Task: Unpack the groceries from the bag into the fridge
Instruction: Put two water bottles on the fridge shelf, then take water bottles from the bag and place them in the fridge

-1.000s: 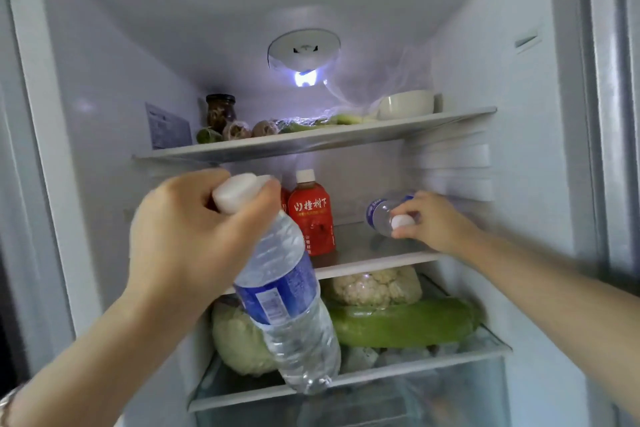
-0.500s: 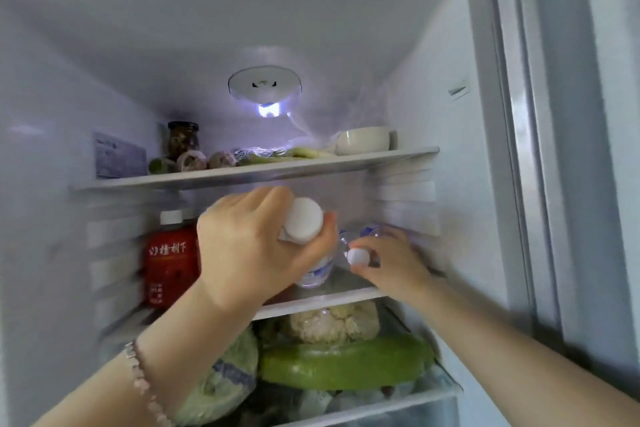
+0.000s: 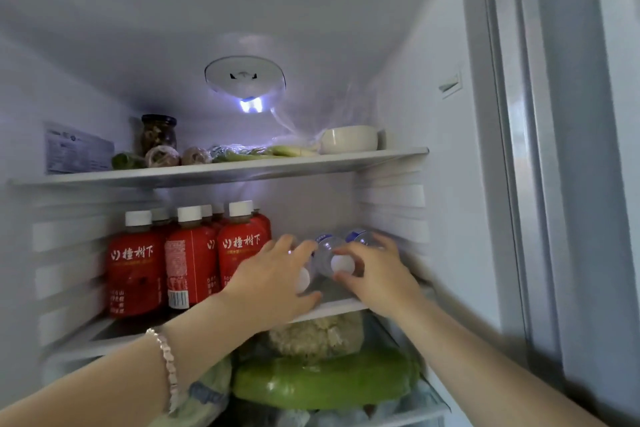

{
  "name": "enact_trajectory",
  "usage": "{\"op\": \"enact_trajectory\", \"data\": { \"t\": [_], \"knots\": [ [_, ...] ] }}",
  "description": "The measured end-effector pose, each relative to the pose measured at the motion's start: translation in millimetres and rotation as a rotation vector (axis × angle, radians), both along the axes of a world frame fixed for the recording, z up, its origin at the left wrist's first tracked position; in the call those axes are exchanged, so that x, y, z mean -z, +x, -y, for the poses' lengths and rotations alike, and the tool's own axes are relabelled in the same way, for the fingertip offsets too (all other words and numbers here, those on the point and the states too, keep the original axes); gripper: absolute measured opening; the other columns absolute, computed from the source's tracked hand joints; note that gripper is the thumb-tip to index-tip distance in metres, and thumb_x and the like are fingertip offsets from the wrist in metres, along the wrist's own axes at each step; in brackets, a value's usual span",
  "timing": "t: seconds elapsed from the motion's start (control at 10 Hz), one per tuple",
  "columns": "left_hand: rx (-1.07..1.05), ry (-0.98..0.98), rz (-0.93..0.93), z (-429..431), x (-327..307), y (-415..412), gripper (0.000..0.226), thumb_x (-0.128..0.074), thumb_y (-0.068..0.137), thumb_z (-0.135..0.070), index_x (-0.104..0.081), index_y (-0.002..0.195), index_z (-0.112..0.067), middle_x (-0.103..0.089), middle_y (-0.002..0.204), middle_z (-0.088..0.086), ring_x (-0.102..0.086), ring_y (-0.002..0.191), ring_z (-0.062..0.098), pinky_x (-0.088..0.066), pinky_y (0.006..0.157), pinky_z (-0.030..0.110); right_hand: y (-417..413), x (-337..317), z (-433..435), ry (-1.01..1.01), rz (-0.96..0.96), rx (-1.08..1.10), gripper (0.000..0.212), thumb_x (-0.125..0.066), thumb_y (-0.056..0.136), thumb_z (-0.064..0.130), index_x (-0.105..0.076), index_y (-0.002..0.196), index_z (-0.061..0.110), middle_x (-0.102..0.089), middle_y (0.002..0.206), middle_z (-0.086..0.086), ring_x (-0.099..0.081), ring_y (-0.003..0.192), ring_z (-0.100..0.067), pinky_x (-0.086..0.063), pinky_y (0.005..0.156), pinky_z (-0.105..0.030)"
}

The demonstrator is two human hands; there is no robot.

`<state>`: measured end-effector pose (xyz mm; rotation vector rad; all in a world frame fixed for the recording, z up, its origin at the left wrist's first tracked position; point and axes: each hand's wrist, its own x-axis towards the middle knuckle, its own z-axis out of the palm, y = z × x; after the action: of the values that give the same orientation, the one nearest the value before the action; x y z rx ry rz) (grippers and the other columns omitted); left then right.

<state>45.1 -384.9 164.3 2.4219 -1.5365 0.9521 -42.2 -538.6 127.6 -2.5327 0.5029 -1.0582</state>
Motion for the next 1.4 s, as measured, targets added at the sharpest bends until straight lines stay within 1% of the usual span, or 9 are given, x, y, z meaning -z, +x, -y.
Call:
{"op": "enact_trajectory", "data": {
  "t": [0.1, 0.2, 0.5, 0.6, 0.7, 0.9, 1.1, 1.3, 1.4],
  "knots": [
    [0.051, 0.081, -0.22, 6, 1, 1, 0.054, -0.041, 0.098, -0.037, -0.026, 0.147, -0.018, -0.018, 0.156, 0.002, -0.016, 0.143, 0.018, -0.016, 0.114, 0.029, -1, 0, -2, -0.062, 0.015, 0.019, 0.042, -0.057, 0.087, 0.043, -0.048, 0.128, 0.04, -0.054, 0.129, 0.006, -0.011, 0.141, -0.015, -0.041, 0.099, -0.036],
    [0.034, 0.124, -0.28, 11, -3, 11, 0.055, -0.038, 0.1, -0.031, -0.017, 0.149, -0.015, -0.003, 0.159, 0.003, -0.004, 0.146, 0.018, -0.006, 0.116, 0.028, 0, -2, -3, -0.129, -0.001, 0.048, 0.042, -0.054, 0.087, 0.046, -0.047, 0.128, 0.04, -0.043, 0.131, 0.007, -0.023, 0.131, -0.017, -0.04, 0.096, -0.033],
    [-0.079, 0.255, -0.231, 33, 9, 33, 0.063, -0.034, 0.102, -0.026, 0.003, 0.15, -0.013, 0.014, 0.157, 0.011, 0.012, 0.145, 0.026, -0.007, 0.119, 0.042, -1, -3, -3, -0.127, -0.029, 0.062, 0.045, -0.055, 0.087, 0.046, -0.045, 0.131, 0.041, -0.037, 0.139, 0.009, -0.019, 0.135, -0.014, -0.033, 0.104, -0.033],
    [0.003, 0.188, -0.281, 29, 11, 32, 0.061, -0.034, 0.102, -0.025, -0.001, 0.15, -0.012, 0.009, 0.158, 0.012, 0.008, 0.145, 0.028, -0.005, 0.119, 0.041, 0, -3, -3, -0.116, -0.035, 0.076, 0.044, -0.057, 0.086, 0.046, -0.047, 0.128, 0.042, -0.039, 0.136, 0.013, -0.02, 0.134, -0.011, -0.033, 0.102, -0.031],
    [0.027, 0.093, -0.318, 22, 10, 24, 0.06, -0.037, 0.1, -0.026, -0.008, 0.15, -0.011, -0.002, 0.158, 0.013, -0.006, 0.145, 0.029, -0.016, 0.117, 0.04, 3, -3, -3, -0.096, -0.031, 0.104, 0.043, -0.058, 0.084, 0.046, -0.049, 0.126, 0.042, -0.043, 0.136, 0.016, -0.02, 0.135, -0.009, -0.035, 0.101, -0.031],
    [-0.021, 0.036, -0.059, -29, 21, -1, 0.048, -0.03, 0.101, -0.033, -0.024, 0.144, -0.012, -0.028, 0.149, 0.003, -0.033, 0.134, 0.02, -0.03, 0.107, 0.032, -5, -15, -18, -0.112, -0.201, 0.148, 0.045, -0.053, 0.089, 0.042, -0.043, 0.133, 0.036, -0.041, 0.143, 0.009, -0.016, 0.141, -0.019, -0.036, 0.104, -0.036],
    [-0.137, 0.078, -0.106, -106, 36, -52, 0.036, -0.037, 0.097, -0.031, -0.042, 0.131, -0.018, -0.05, 0.129, -0.001, -0.049, 0.116, 0.019, -0.036, 0.096, 0.032, -27, -31, -62, -0.438, -0.382, 0.218, 0.03, -0.047, 0.09, 0.034, -0.057, 0.115, 0.022, -0.061, 0.113, -0.003, -0.056, 0.107, -0.027, -0.044, 0.08, -0.031],
    [-0.589, 0.139, -0.418, -170, 65, -119, 0.03, -0.034, 0.098, -0.022, -0.057, 0.111, -0.007, -0.059, 0.115, 0.011, -0.057, 0.106, 0.029, -0.045, 0.086, 0.038, -59, -18, -127, -0.235, -0.373, -0.237, 0.018, -0.054, 0.086, 0.027, -0.069, 0.092, 0.018, -0.066, 0.098, -0.003, -0.061, 0.091, -0.024, -0.049, 0.076, -0.032],
    [-0.773, 0.17, -0.54, -212, 91, -160, 0.03, -0.037, 0.096, -0.02, -0.06, 0.11, -0.008, -0.06, 0.115, 0.012, -0.057, 0.106, 0.03, -0.045, 0.085, 0.037, -79, 12, -187, -0.161, -0.502, -0.476, 0.021, -0.056, 0.084, 0.027, -0.071, 0.087, 0.012, -0.071, 0.092, -0.006, -0.066, 0.085, -0.025, -0.054, 0.079, -0.035]
  ]
}}
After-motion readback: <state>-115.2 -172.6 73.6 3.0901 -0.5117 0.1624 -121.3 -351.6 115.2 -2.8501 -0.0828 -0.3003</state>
